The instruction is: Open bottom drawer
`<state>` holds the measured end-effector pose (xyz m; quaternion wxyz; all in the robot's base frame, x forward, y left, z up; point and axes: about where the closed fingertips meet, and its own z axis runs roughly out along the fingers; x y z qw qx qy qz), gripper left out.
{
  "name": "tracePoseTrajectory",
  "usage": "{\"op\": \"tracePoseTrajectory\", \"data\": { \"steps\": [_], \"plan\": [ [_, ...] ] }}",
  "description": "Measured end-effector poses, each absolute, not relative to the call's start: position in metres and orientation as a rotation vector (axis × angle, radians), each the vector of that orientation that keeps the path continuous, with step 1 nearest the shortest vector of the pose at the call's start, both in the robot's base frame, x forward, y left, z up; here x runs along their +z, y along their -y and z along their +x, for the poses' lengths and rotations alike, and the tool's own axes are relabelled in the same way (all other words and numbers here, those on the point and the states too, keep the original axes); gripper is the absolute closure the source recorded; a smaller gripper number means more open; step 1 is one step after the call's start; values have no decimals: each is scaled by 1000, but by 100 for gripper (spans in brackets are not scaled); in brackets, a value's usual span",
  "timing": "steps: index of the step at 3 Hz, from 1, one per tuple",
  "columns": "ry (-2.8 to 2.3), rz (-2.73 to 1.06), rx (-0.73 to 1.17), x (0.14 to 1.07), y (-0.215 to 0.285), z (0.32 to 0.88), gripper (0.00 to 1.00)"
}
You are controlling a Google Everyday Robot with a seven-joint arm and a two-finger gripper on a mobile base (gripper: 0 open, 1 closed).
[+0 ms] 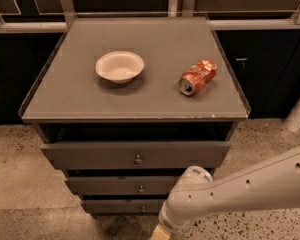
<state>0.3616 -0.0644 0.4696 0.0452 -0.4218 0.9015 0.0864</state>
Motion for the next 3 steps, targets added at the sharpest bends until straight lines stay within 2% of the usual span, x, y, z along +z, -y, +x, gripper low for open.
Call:
{"op": "tracePoseTrajectory", "data": {
  "steps": [2, 3],
  "plan": [
    [-2906, -1131, 232, 368, 101, 363, 0],
    [-2920, -1120, 227, 354, 101, 359, 0]
  ]
}}
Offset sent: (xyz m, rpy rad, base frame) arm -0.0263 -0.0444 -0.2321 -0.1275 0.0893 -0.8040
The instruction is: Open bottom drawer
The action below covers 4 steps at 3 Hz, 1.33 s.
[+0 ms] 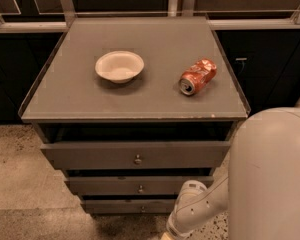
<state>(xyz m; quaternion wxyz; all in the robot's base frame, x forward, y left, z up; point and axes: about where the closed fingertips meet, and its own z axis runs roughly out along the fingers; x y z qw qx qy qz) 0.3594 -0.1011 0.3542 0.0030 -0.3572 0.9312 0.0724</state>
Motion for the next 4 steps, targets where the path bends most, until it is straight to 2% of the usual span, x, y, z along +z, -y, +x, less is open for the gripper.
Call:
{"op": "tracePoseTrajectory", "data": {
  "steps": [1, 2, 3, 4],
  "plan": [
    [-2915, -1122, 262, 351, 99, 357, 0],
    [-2927, -890, 420, 325, 109, 363, 0],
    [-2780, -653, 702, 292, 69, 383, 0],
    [-2629, -536, 885, 275, 29, 412, 0]
  ]
}}
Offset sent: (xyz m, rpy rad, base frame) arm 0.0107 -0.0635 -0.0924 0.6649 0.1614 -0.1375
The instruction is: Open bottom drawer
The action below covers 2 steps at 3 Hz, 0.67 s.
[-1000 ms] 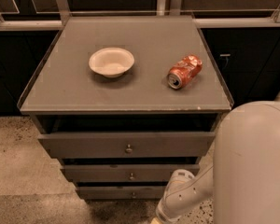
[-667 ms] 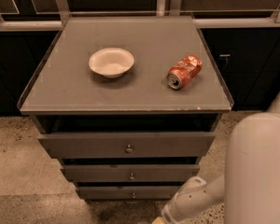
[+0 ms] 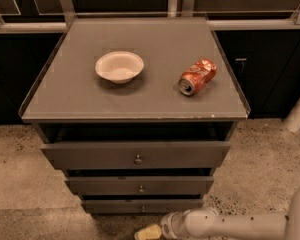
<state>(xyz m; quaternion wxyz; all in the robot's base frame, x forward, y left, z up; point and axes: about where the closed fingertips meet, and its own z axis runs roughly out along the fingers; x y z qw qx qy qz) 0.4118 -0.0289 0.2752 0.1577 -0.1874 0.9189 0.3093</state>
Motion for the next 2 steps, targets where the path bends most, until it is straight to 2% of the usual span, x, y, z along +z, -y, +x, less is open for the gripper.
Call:
{"op": "tracePoseTrajectory", "data": {
  "steps": [1, 2],
  "plan": [
    [-2558, -476, 947, 272, 20, 429, 0],
    [-2588, -486, 888, 267, 30, 431, 0]
  ]
}}
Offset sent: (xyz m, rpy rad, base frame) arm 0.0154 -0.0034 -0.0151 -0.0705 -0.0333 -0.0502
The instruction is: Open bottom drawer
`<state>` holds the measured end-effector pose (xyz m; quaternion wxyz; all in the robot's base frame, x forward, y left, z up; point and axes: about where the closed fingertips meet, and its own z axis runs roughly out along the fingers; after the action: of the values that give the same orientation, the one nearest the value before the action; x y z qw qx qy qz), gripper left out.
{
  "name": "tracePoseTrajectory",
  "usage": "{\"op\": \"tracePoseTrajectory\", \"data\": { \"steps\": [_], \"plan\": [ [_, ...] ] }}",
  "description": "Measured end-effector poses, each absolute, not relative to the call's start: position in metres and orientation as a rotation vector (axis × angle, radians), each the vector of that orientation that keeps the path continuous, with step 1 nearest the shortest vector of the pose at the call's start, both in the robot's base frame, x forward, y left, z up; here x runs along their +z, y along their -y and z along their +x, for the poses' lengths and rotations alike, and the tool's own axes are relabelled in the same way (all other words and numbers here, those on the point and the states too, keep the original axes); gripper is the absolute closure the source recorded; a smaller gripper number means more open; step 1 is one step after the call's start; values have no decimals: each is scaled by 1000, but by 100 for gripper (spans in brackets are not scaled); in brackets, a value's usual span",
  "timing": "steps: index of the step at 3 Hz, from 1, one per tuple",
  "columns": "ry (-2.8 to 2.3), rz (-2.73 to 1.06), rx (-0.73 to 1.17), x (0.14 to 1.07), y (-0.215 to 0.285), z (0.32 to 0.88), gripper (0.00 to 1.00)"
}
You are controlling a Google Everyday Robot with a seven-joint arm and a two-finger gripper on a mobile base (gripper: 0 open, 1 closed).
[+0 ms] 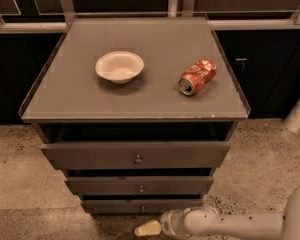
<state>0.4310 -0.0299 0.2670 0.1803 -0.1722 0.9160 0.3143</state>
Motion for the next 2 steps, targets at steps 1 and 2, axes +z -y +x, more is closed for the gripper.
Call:
{"op": "tracePoseTrajectory", "data": {
  "steps": [1, 2],
  "plan": [
    [-2573, -562, 746, 269, 60, 445, 0],
    [-2545, -496, 585, 258, 136, 450, 0]
  ]
}}
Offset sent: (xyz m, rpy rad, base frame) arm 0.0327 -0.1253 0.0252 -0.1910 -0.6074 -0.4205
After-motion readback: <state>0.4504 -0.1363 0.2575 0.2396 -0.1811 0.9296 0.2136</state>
